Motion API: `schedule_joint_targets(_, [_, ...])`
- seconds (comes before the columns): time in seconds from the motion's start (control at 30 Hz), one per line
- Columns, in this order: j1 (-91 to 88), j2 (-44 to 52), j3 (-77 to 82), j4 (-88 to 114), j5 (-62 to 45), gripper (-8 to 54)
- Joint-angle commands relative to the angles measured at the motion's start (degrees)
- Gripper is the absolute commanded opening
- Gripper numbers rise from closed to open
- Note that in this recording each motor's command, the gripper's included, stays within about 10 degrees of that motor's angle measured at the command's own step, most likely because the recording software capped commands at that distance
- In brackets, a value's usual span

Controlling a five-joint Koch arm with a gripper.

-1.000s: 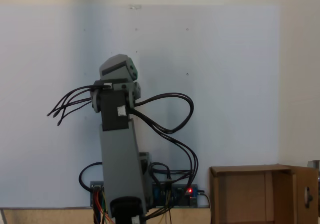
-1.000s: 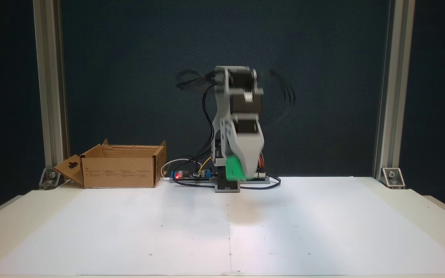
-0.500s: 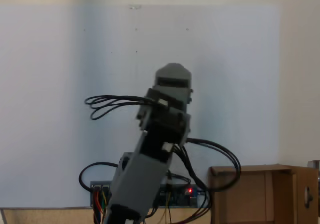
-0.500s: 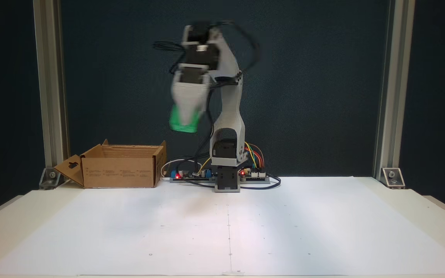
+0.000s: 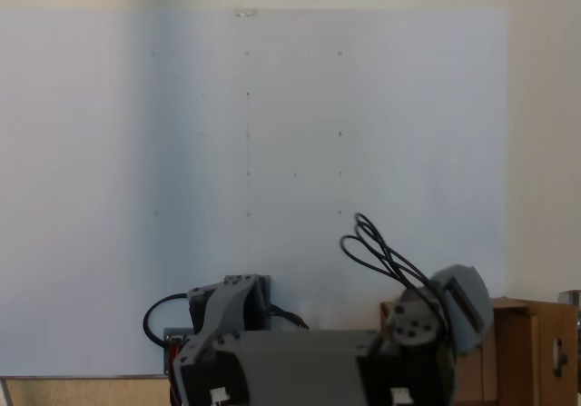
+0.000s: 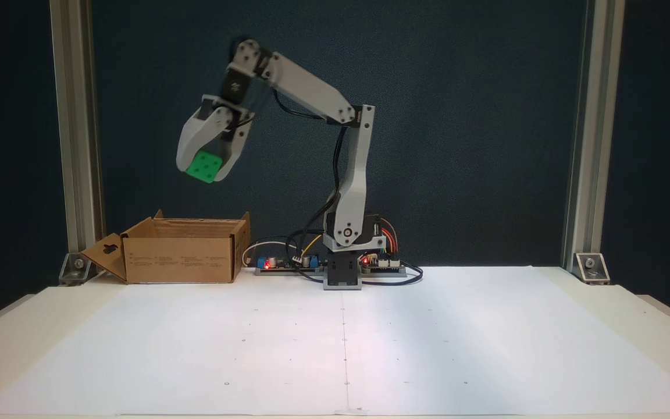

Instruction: Grasp a green dice and put it in the bin.

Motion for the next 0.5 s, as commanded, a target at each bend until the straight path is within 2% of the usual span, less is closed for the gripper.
schedule_joint_targets(0.0, [5.98,-1.67,-3.69,0.53,-5.36,11.5])
schedule_joint_targets(0.27, [22.5,-15.56,-3.87,-7.65,-7.38,11.5])
schedule_joint_targets(0.47, [24.26,-24.79,-3.78,-13.36,-7.38,11.5])
